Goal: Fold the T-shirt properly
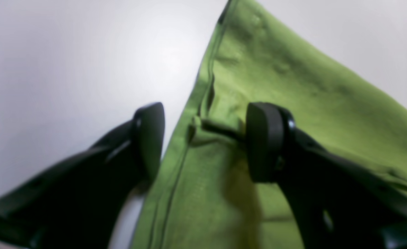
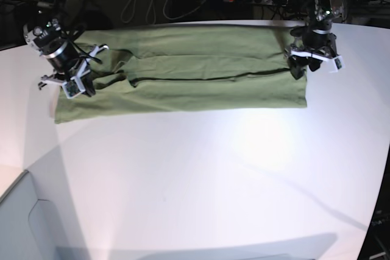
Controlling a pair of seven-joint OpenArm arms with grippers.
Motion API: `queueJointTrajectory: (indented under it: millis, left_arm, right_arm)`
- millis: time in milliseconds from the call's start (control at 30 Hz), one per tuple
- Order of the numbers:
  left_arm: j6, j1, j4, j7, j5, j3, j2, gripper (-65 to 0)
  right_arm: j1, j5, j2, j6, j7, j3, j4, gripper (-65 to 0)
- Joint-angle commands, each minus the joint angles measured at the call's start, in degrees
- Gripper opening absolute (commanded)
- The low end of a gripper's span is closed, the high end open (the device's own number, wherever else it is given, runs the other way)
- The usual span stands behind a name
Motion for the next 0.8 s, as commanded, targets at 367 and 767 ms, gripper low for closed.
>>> queueJointTrajectory:
  millis: [367, 767]
  left_arm:
    - [0.25, 0.33, 0.29, 1.22, -0.14, 0.14, 0.04, -53.6]
    - [0.25, -0.38, 0.29, 1.13, -0.23, -0.21, 0.12, -65.0]
  right_arm:
    - [0.64, 1.01, 0.43, 0.34, 1.45, 2.03, 1.05, -65.0]
    - [6.09, 0.92, 1.04, 0.43, 1.45, 5.28, -9.5, -65.0]
